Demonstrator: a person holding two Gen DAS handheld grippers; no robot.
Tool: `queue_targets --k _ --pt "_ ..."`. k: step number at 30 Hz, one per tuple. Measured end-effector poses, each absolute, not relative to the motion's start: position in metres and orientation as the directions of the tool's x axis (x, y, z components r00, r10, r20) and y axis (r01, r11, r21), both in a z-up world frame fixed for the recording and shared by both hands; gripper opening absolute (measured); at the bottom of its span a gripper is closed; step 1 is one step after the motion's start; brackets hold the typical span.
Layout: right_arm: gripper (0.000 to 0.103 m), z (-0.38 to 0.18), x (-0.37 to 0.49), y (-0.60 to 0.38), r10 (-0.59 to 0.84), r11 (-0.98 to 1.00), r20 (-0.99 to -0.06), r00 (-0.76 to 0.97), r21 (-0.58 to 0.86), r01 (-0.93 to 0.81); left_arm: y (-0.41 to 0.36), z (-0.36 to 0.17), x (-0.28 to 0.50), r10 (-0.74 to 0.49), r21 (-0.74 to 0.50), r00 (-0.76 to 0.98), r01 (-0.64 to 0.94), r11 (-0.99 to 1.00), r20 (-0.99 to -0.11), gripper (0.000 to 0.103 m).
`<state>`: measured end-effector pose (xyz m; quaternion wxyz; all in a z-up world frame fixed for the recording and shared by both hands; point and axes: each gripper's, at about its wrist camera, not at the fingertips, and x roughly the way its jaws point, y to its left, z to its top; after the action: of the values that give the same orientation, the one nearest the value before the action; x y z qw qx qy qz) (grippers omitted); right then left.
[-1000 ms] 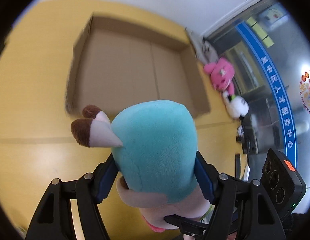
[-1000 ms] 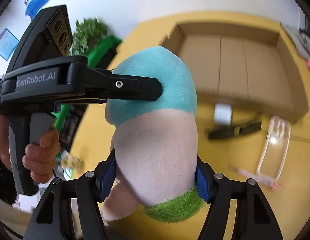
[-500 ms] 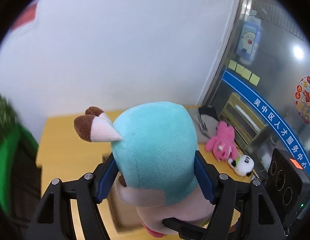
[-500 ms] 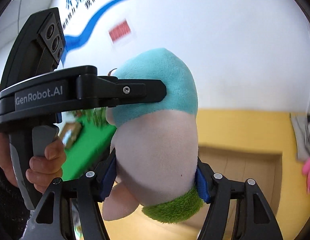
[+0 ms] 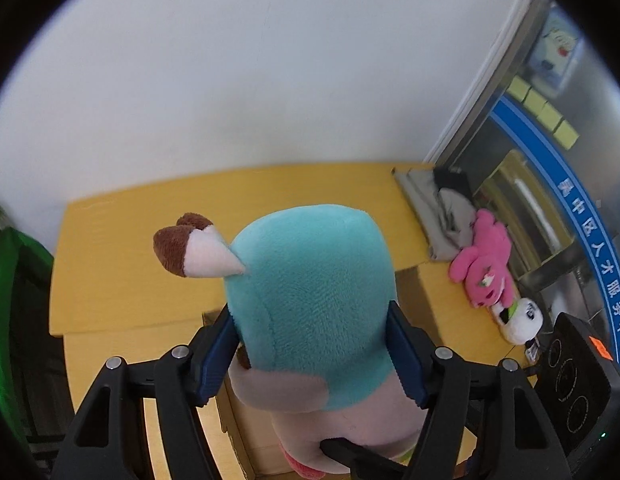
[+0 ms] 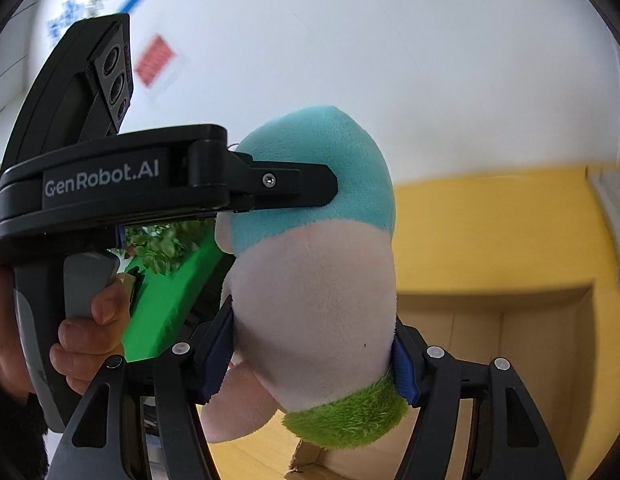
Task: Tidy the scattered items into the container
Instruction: 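Lift the plush with the right gripper and carry it over the box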
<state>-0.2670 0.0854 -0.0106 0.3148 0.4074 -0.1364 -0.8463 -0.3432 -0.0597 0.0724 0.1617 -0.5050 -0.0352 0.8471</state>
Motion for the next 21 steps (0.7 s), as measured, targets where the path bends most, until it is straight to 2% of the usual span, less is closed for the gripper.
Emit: queue_targets --k 6,13,18,21 --pt "0.071 -0.125 -0.294 0.074 -0.638 -0.77 -0.675 -0.372 0.559 0.306 -0.068 -0.045 -0.377 0.294 -0.238 -0.282 -0.217 -0.947 -0.913 0.069" --pt "0.071 -0.238 -0.316 0.064 -0.636 -0.77 -0.716 -0.288 0.614 0.175 -0.08 -0.159 -0.4 0.277 -0.245 -0.163 -0.195 -0.95 -0.947 0.069" --pt "0.071 -0.297 -0.321 0.063 -0.643 -0.759 -0.72 -0.262 0.645 0.089 -0.082 -0.206 -0.403 0.251 -0.223 -0.12 -0.207 -0.953 -0.96 0.069" --pt "0.072 -0.318 -0.318 0.066 -0.666 -0.728 -0.689 -0.286 0.684 0.048 -0.08 -0.21 -0.403 0.261 -0.22 -0.14 -0.252 -0.942 -0.955 0.069"
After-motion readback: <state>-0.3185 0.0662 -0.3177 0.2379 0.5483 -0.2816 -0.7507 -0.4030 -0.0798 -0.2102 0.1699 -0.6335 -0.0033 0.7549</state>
